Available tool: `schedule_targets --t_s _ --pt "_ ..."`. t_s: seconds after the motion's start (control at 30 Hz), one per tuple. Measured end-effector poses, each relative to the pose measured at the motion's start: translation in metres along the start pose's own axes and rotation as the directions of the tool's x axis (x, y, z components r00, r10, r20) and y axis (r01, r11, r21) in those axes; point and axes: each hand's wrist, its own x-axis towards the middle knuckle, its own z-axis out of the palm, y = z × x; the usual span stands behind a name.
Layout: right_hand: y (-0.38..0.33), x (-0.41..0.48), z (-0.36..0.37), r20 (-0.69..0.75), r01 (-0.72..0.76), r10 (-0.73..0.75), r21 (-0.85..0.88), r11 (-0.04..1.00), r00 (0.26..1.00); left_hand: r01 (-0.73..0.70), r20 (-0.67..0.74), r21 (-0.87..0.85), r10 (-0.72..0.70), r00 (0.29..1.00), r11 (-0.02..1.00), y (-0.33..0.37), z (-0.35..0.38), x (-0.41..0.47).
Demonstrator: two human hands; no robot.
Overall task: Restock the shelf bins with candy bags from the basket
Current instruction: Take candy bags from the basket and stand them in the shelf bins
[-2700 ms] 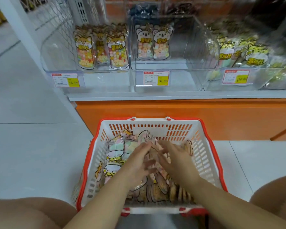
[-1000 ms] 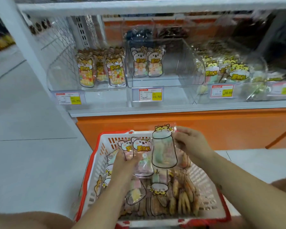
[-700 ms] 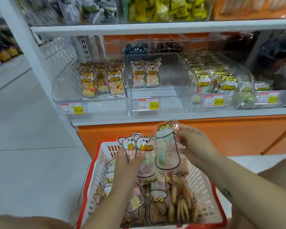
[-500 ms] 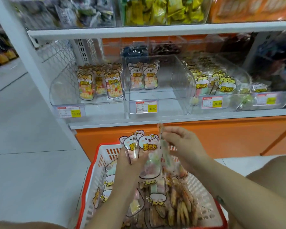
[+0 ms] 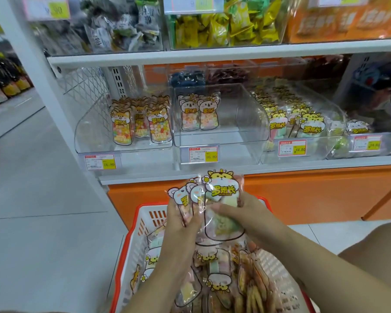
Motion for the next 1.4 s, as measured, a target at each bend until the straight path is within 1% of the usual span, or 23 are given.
schedule_targets --t_s 0.07,0.1,0.17,0.23,0.33,0.4,0.5,0.6,0.63,0.7,0.73,0.77,0.8,0.87,0.97,1.03,1.07,1.13,1.23,1.27,1.33,1.4 --pt "-0.003 -0.001 -0.002 -0.065 0.038 -0.037 0.004 0.999 0.997 -0.076 0.032 0.049 0.074 0.997 0.996 0.010 0.006 0.004" --pt "-0.006 0.000 -0.005 -0.082 0.048 -0.046 0.032 0.998 0.996 -0.084 0.071 0.063 0.080 0.994 0.994 0.016 0.009 0.006" --pt "-0.015 0.000 -0.012 -0.074 0.044 -0.035 0.134 0.990 0.997 -0.058 0.161 0.080 0.044 0.986 0.995 0.028 0.016 0.013" --pt "-0.023 0.000 -0.022 -0.056 0.034 -0.022 0.238 0.971 0.998 -0.043 0.204 0.101 0.022 0.979 0.994 0.039 0.027 0.021" --pt "-0.037 -0.002 -0.037 -0.042 0.060 -0.048 0.347 0.936 0.998 -0.131 0.251 0.150 0.091 0.964 0.980 0.059 0.050 0.030" --pt "-0.049 -0.001 -0.048 -0.073 0.101 -0.079 0.362 0.927 0.994 -0.190 0.245 0.202 0.138 0.960 0.961 0.070 0.067 0.040" --pt "-0.073 0.008 -0.071 -0.193 0.179 -0.121 0.321 0.930 0.974 -0.222 0.191 0.194 0.185 0.964 0.956 0.083 0.090 0.060" --pt "-0.098 0.022 -0.104 -0.353 0.257 -0.165 0.231 0.938 0.921 -0.243 0.143 0.163 0.221 0.965 0.956 0.091 0.107 0.083" --pt "-0.105 0.029 -0.120 -0.434 0.291 -0.192 0.175 0.941 0.880 -0.250 0.113 0.154 0.234 0.966 0.956 0.095 0.112 0.091" --pt "-0.118 0.040 -0.151 -0.558 0.352 -0.297 -0.009 0.936 0.775 -0.251 0.059 0.108 0.246 0.967 0.962 0.102 0.119 0.106" --pt "-0.123 0.046 -0.165 -0.586 0.366 -0.348 -0.092 0.926 0.732 -0.246 0.042 0.086 0.243 0.969 0.965 0.105 0.122 0.114" --pt "-0.128 0.050 -0.176 -0.589 0.373 -0.397 -0.169 0.912 0.704 -0.240 0.028 0.075 0.239 0.971 0.968 0.108 0.125 0.120" --pt "-0.130 0.056 -0.186 -0.575 0.360 -0.424 -0.229 0.904 0.700 -0.236 0.013 0.072 0.235 0.972 0.969 0.110 0.127 0.126" --pt "-0.128 0.074 -0.200 -0.543 0.303 -0.415 -0.288 0.909 0.730 -0.223 0.003 0.063 0.224 0.975 0.973 0.112 0.128 0.137" --pt "-0.113 0.102 -0.210 -0.499 0.177 -0.331 -0.331 0.927 0.801 -0.193 -0.013 0.044 0.194 0.981 0.980 0.108 0.127 0.148" --pt "-0.102 0.117 -0.213 -0.427 0.120 -0.296 -0.392 0.912 0.854 -0.179 -0.023 0.013 0.179 0.984 0.984 0.104 0.125 0.153" --pt "-0.100 0.121 -0.214 -0.389 0.115 -0.303 -0.438 0.892 0.870 -0.173 -0.022 0.006 0.173 0.985 0.985 0.102 0.124 0.155" --pt "-0.098 0.127 -0.216 -0.367 0.089 -0.322 -0.528 0.844 0.873 -0.168 -0.018 -0.002 0.168 0.986 0.986 0.101 0.123 0.156" --pt "-0.092 0.135 -0.221 -0.350 -0.011 -0.344 -0.716 0.698 0.871 -0.171 -0.015 0.004 0.171 0.985 0.985 0.101 0.123 0.158" --pt "-0.091 0.136 -0.222 -0.343 -0.039 -0.343 -0.753 0.657 0.874 -0.177 -0.011 0.010 0.177 0.984 0.984 0.101 0.123 0.158" --pt "-0.089 0.139 -0.225 -0.341 -0.074 -0.330 -0.786 0.614 0.880 -0.188 -0.009 0.025 0.188 0.982 0.982 0.100 0.124 0.158" --pt "-0.090 0.140 -0.227 -0.339 -0.086 -0.315 -0.790 0.607 0.887 -0.186 -0.015 0.035 0.187 0.982 0.982 0.099 0.124 0.157"
